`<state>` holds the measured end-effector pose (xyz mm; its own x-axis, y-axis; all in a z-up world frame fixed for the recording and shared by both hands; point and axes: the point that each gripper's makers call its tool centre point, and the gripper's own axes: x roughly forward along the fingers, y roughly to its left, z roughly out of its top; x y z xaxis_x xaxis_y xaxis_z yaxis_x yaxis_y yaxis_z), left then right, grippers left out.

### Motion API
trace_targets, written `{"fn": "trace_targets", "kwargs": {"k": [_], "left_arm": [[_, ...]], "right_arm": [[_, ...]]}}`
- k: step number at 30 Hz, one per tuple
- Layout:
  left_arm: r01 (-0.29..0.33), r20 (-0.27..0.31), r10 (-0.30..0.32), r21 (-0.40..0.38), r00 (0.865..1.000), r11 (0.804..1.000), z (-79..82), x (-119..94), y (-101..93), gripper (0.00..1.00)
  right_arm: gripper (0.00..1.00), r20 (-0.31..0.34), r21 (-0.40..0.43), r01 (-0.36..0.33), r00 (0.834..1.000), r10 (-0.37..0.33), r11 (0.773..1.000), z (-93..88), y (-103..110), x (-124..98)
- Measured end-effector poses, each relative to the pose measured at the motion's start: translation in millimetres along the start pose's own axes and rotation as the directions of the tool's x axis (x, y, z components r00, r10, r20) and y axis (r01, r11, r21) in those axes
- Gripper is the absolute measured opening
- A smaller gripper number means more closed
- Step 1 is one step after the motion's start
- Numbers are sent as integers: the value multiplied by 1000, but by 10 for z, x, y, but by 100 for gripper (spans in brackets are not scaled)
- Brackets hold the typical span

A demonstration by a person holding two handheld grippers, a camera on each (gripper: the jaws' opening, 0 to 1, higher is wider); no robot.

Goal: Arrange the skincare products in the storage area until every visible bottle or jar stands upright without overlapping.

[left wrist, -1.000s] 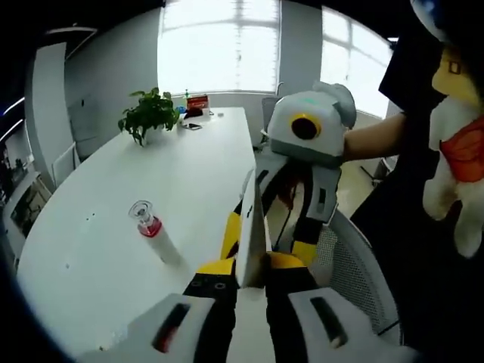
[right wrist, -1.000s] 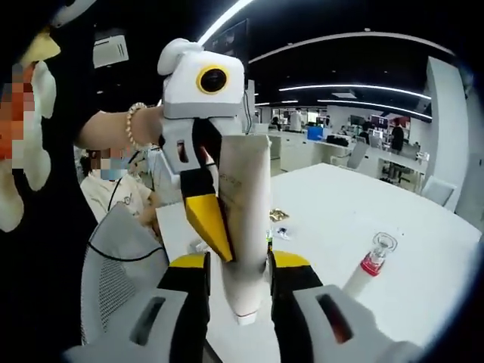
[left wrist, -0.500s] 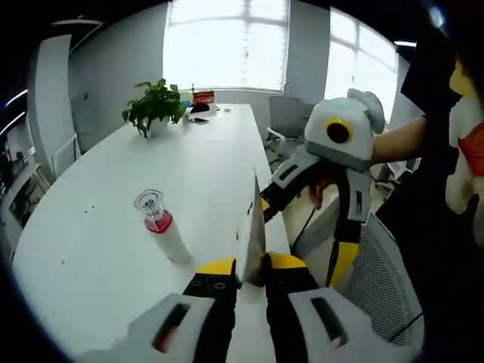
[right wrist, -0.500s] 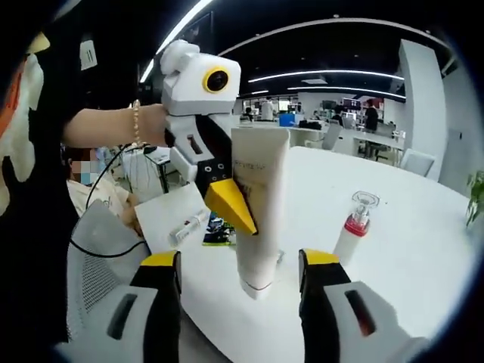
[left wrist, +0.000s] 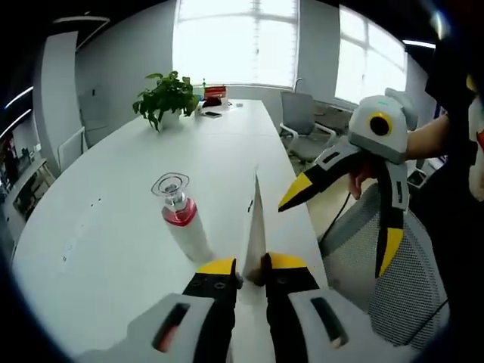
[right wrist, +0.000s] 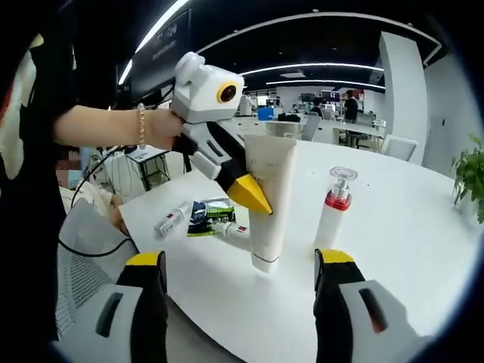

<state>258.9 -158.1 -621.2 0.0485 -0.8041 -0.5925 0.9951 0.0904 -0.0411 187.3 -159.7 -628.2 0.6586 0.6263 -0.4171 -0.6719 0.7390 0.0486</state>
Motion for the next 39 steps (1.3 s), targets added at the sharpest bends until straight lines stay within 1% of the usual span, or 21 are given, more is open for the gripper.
{"fn": "trace_targets", "kwargs": {"k": [4, 10, 13, 17, 20, 22, 26, 31, 39], "left_arm": [[-16, 6, 16, 4, 1000, 1000, -77, 79, 172, 13], [-40, 11, 40, 17, 999, 999, -103, 135, 380, 13], [-50, 14, 50, 25, 999, 998, -122, 163, 493, 13], [-62, 0, 63, 41, 998, 997, -166, 200, 626, 13], [-59, 1, 59, 55, 998, 997, -168, 204, 646, 13], [-59, 4, 59, 59, 998, 997, -177, 232, 701, 13], [-56, 27, 55, 62, 998, 996, -153, 273, 787, 14], [-61, 55, 56, 88, 997, 994, -109, 297, 810, 14], [-47, 81, 40, 92, 996, 995, -75, 324, 880, 15]], "right_arm": [[82, -6, 21, 21, 1000, -21, 1000, -63, -19, -33], [82, -15, 42, 39, 999, -39, 998, -143, -19, -58], [82, -17, 45, 51, 999, -50, 998, -159, -47, -71], [83, -6, 64, 70, 998, -70, 996, -161, -82, -92], [85, -3, 73, 76, 997, -76, 994, -167, -87, -97], [85, -4, 75, 79, 997, -79, 994, -173, -90, -98], [86, -2, 80, 84, 996, -84, 993, -172, -99, -96], [86, -3, 84, 90, 996, -90, 992, -176, -110, -98], [86, -6, 84, 88, 996, -87, 993, -180, -98, -91]]}}
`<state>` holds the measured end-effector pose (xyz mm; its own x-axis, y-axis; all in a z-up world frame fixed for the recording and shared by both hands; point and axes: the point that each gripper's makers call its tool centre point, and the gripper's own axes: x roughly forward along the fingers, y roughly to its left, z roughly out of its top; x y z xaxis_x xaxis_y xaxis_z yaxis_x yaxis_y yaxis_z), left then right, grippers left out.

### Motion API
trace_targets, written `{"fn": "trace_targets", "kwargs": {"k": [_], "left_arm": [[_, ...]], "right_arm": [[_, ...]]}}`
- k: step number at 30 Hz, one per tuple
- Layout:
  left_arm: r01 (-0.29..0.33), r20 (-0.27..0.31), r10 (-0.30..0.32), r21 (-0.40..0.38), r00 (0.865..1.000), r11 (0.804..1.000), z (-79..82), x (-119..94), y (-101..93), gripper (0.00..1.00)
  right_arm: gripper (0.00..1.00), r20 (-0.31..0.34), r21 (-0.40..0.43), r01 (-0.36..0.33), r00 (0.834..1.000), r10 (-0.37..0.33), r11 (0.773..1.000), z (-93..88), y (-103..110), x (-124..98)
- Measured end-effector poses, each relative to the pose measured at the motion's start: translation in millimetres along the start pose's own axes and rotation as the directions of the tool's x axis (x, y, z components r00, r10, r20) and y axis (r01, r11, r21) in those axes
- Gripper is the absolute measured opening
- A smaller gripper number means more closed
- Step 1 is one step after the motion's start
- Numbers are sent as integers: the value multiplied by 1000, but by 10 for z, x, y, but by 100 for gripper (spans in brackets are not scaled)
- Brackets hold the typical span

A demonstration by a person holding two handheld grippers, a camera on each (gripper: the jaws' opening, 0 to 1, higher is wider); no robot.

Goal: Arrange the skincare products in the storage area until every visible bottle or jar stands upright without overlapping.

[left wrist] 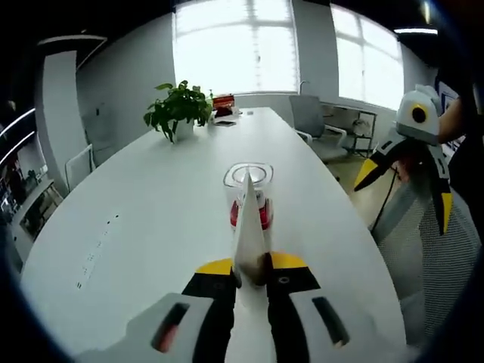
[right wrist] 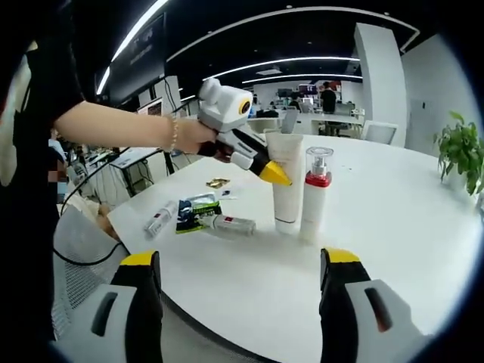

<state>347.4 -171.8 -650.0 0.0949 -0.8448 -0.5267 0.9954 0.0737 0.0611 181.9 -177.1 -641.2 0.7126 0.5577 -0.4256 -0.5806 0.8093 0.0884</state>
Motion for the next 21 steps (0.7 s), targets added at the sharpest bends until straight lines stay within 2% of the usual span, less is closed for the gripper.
{"fn": "trace_targets", "kwargs": {"k": [9, 17, 21], "left_arm": [[8, 8, -8, 8, 1000, 1000, 8, 41, 91, 16], [3, -1, -3, 11, 1000, 1000, 3, 26, 73, 17], [-9, 15, 9, 4, 1000, 1000, 56, 1, 101, 20]], "right_arm": [[86, -5, -1, -2, 1000, 2, 1000, -2, 7, 9], [86, -5, -1, -1, 1000, 1, 1000, -4, 5, 11], [87, -4, 1, -3, 1000, 3, 1000, -1, 7, 10]]}}
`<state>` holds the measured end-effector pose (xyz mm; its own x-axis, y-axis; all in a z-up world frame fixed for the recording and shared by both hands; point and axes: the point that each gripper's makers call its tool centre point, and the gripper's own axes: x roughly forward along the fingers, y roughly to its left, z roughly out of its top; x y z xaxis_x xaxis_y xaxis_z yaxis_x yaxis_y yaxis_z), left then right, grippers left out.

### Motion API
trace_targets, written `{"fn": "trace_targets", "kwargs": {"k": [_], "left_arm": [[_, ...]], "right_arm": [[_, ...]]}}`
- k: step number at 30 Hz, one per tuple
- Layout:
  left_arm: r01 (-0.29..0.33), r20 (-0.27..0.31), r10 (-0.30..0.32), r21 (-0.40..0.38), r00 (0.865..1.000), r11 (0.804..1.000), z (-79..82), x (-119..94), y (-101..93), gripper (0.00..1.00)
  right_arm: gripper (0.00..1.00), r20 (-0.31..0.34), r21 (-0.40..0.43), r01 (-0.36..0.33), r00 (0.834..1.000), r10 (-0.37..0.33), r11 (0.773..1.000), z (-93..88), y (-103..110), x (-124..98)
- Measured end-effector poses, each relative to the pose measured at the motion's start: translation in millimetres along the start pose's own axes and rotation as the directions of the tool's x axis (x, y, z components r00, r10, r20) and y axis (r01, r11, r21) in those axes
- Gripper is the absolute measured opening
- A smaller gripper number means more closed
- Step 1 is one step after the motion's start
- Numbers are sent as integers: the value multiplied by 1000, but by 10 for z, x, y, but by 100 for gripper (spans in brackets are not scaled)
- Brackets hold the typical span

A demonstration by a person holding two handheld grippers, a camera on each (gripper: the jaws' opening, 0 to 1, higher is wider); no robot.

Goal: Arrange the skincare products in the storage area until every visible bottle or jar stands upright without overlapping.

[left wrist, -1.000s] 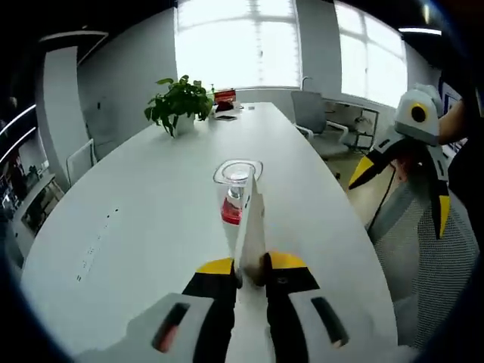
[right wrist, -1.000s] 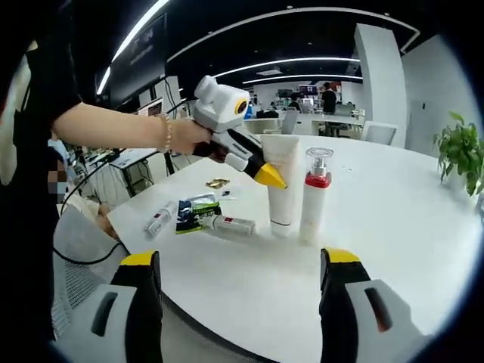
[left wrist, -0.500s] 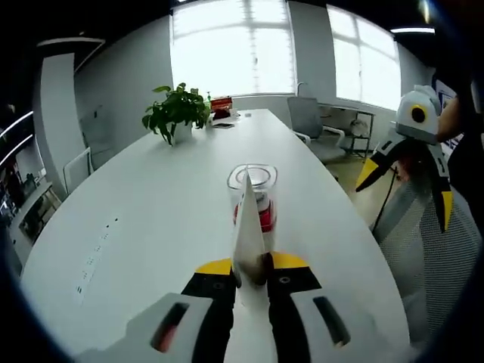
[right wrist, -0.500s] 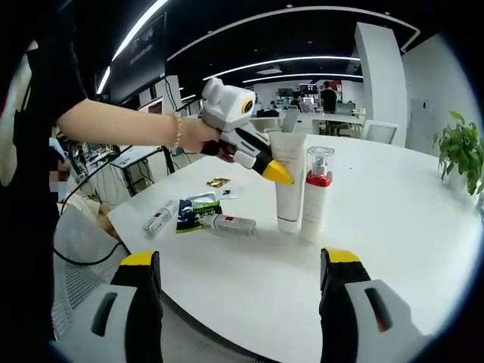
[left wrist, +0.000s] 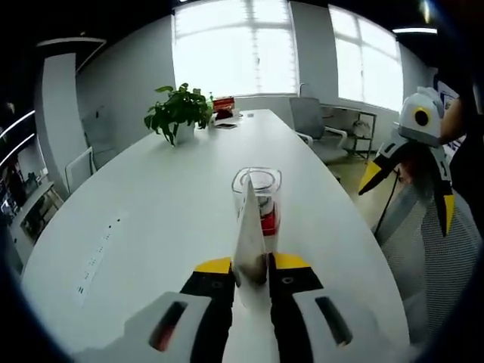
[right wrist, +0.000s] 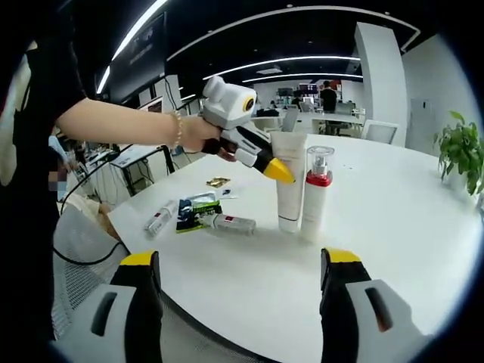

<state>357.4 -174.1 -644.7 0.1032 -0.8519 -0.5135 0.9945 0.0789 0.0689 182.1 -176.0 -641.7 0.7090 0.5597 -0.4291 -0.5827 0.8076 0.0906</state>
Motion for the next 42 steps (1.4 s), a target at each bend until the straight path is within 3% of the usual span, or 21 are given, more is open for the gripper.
{"fn": "trace_targets", "kwargs": {"k": [15, 20, 23, 26, 31, 42], "left_arm": [[-54, -41, 52, -30, 998, 998, -112, -251, 9, 41], [-107, -36, 104, -75, 994, 991, -142, -384, 47, 58], [-130, -41, 126, -94, 991, 987, -142, -444, 14, 63], [-148, -49, 143, -122, 988, 981, -161, -539, -37, 65], [-200, -52, 194, -159, 980, 967, -202, -683, -56, 79], [-264, -50, 260, -252, 964, 931, -230, -954, -381, 86]], "right_arm": [[87, 26, -8, -10, 1000, 10, 1000, 83, -4, -18], [87, 30, -17, -18, 999, 19, 1000, 130, 3, -16], [87, 34, -21, -15, 999, 16, 1000, 160, -26, -22], [88, 43, -20, -12, 999, 12, 1000, 186, -61, -34], [88, 51, -26, -20, 998, 21, 999, 213, -51, -42], [89, 55, -46, -63, 996, 65, 997, 243, 55, -27]]}}
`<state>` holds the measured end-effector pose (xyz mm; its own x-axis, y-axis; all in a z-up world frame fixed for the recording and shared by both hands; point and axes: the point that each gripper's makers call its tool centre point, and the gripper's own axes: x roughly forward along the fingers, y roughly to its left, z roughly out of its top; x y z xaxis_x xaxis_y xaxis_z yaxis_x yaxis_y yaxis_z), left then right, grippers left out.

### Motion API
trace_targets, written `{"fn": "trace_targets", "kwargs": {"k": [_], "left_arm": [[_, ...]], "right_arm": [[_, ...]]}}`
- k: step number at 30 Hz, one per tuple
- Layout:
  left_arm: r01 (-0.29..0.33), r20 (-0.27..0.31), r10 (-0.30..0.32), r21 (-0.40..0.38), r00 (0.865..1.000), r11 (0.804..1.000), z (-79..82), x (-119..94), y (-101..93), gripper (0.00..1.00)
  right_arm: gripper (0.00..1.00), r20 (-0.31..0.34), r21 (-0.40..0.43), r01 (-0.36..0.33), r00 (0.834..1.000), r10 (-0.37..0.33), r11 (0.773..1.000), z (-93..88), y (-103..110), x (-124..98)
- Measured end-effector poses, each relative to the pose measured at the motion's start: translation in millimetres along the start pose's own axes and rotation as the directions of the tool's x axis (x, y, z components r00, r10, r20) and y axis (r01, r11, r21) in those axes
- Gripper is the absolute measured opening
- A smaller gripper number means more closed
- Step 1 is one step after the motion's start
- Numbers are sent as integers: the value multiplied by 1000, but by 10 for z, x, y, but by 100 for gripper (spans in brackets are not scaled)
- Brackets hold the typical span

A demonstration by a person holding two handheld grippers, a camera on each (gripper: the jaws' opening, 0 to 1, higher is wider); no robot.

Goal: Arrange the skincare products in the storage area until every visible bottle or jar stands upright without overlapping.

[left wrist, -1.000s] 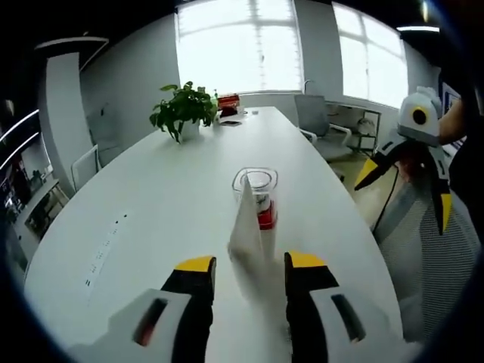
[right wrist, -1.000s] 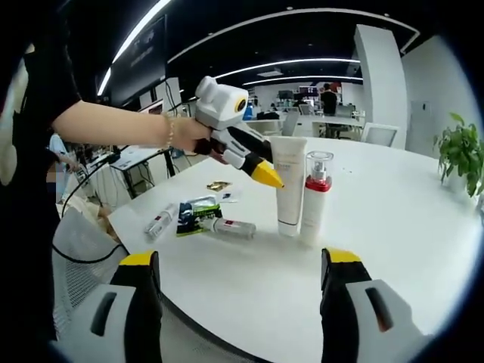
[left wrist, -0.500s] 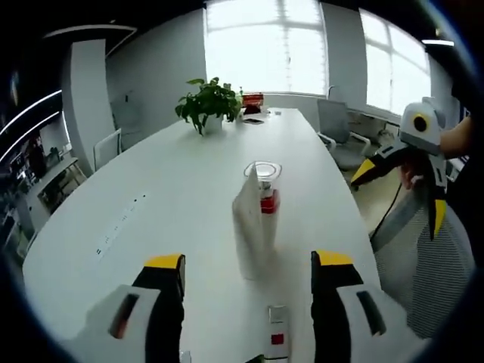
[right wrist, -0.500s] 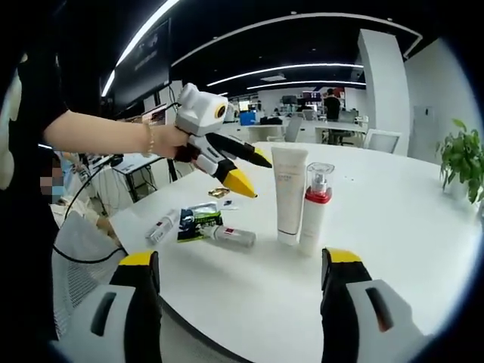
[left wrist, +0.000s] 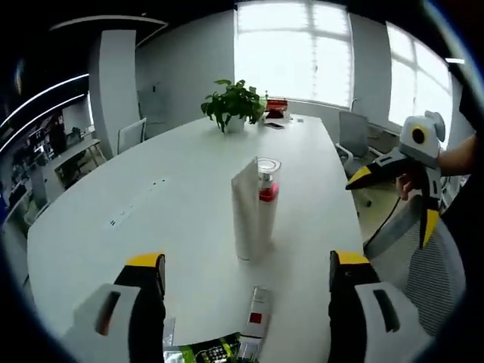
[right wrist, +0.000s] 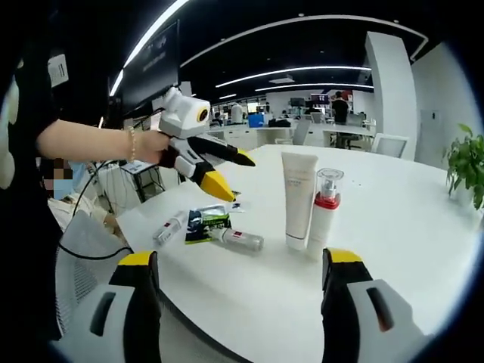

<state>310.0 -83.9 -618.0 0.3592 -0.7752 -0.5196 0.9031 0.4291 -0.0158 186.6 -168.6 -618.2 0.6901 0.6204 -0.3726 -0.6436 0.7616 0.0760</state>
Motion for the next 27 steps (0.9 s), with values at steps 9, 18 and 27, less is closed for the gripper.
{"fn": "trace_targets", "kwargs": {"k": [9, 18, 27], "left_arm": [[-66, 28, 69, -106, 997, 992, -137, -306, -36, 93], [-141, 78, 161, -222, 984, 965, -249, -644, -29, 97], [-190, 75, 218, -279, 973, 941, -444, -869, -238, 98]], "right_arm": [[89, 3, -8, -32, 999, 32, 999, 24, 64, 57], [88, 2, -21, -63, 998, 63, 998, 20, 124, 120], [88, -3, -34, -87, 996, 87, 996, 24, 178, 157]]}}
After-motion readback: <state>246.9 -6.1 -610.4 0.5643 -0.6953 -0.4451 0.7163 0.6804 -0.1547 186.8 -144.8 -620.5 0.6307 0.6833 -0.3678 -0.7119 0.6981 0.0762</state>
